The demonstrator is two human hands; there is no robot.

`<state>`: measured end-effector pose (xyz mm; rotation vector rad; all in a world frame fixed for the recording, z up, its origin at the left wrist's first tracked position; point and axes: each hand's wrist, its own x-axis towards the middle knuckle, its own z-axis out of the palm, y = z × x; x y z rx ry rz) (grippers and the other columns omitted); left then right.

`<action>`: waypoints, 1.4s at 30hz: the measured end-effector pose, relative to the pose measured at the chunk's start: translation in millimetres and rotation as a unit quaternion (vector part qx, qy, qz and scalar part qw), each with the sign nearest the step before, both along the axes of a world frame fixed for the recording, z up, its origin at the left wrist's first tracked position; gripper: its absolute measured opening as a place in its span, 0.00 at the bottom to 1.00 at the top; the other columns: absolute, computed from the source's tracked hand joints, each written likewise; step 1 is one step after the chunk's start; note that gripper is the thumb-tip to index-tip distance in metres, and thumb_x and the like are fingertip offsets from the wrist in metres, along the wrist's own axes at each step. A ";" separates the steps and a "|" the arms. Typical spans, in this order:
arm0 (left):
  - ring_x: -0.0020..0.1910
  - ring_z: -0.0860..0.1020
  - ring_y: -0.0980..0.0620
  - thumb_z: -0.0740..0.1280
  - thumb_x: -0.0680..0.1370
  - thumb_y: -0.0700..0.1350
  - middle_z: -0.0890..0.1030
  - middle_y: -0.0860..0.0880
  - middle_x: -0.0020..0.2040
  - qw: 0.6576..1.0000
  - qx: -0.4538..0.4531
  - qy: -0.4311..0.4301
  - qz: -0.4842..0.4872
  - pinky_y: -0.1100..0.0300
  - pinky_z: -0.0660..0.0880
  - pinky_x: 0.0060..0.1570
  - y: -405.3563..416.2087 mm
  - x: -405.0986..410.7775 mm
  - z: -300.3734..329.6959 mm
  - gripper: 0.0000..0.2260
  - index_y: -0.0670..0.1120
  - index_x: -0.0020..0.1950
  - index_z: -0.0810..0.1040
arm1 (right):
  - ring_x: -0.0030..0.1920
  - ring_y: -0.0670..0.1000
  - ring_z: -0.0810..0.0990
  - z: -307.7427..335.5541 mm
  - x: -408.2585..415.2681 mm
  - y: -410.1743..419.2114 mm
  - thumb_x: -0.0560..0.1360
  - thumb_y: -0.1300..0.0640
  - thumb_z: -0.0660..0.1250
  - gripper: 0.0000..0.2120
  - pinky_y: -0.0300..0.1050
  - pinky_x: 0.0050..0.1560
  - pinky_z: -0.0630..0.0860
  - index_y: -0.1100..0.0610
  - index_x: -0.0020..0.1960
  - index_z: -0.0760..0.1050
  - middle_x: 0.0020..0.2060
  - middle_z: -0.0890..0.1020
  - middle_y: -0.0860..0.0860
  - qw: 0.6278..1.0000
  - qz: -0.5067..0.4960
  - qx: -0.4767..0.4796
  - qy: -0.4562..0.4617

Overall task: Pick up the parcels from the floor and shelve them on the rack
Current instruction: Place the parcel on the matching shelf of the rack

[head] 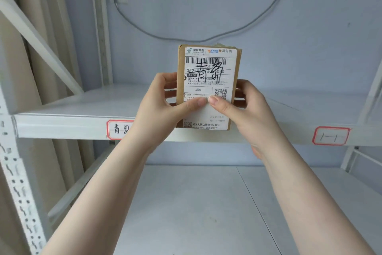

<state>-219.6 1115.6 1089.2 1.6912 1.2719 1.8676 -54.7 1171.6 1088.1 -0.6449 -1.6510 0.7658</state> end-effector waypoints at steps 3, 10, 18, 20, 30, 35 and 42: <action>0.52 0.79 0.65 0.77 0.69 0.48 0.81 0.55 0.58 1.000 -0.016 0.000 0.003 0.73 0.75 0.36 18.0 -9.1 9.2 0.24 0.47 0.61 0.73 | 0.51 0.41 0.83 10.2 -10.0 18.0 0.69 0.50 0.75 0.24 0.34 0.43 0.78 0.54 0.62 0.74 0.52 0.83 0.45 1.000 0.005 -0.016 -0.002; 0.42 0.82 0.62 0.76 0.71 0.47 0.81 0.54 0.52 0.997 -0.074 0.006 -0.016 0.70 0.77 0.34 56.5 -29.0 28.4 0.21 0.47 0.60 0.72 | 0.50 0.46 0.83 20.6 -26.8 57.7 0.69 0.46 0.74 0.24 0.43 0.46 0.80 0.54 0.61 0.74 0.51 0.84 0.47 0.999 -0.005 -0.039 -0.027; 0.49 0.83 0.50 0.76 0.68 0.57 0.82 0.47 0.55 0.981 -0.187 0.040 0.031 0.53 0.79 0.54 123.7 -59.0 55.2 0.35 0.47 0.69 0.66 | 0.46 0.51 0.85 50.5 -51.2 109.5 0.76 0.45 0.66 0.13 0.49 0.50 0.82 0.52 0.55 0.80 0.47 0.86 0.50 0.980 0.049 -0.137 -0.135; 0.50 0.82 0.51 0.74 0.70 0.59 0.82 0.48 0.53 0.973 -0.216 0.077 0.040 0.57 0.78 0.53 138.0 -64.9 58.2 0.31 0.48 0.67 0.67 | 0.44 0.52 0.85 53.6 -57.7 125.7 0.76 0.46 0.66 0.10 0.50 0.48 0.83 0.52 0.51 0.78 0.45 0.86 0.51 0.973 0.055 -0.167 -0.148; 0.61 0.77 0.51 0.77 0.70 0.50 0.80 0.52 0.61 0.938 -0.284 0.194 -0.036 0.58 0.76 0.60 205.9 -106.0 49.2 0.29 0.48 0.69 0.73 | 0.43 0.53 0.84 61.7 -79.0 191.3 0.73 0.36 0.64 0.22 0.48 0.47 0.82 0.53 0.53 0.80 0.44 0.85 0.53 0.956 0.013 -0.215 -0.201; 0.60 0.79 0.51 0.77 0.66 0.58 0.80 0.50 0.62 0.944 -0.284 0.167 -0.010 0.57 0.77 0.59 226.2 -124.4 38.8 0.33 0.49 0.68 0.76 | 0.51 0.51 0.83 52.3 -82.1 207.5 0.71 0.35 0.65 0.24 0.47 0.50 0.81 0.51 0.58 0.79 0.50 0.85 0.49 0.943 0.088 -0.206 -0.246; 0.56 0.83 0.49 0.78 0.56 0.65 0.84 0.50 0.57 0.958 -0.264 0.106 0.015 0.53 0.77 0.62 229.6 -130.8 23.9 0.31 0.53 0.55 0.83 | 0.58 0.54 0.82 45.0 -96.2 229.1 0.70 0.46 0.73 0.24 0.44 0.48 0.80 0.54 0.63 0.76 0.57 0.83 0.52 0.950 0.046 -0.163 -0.261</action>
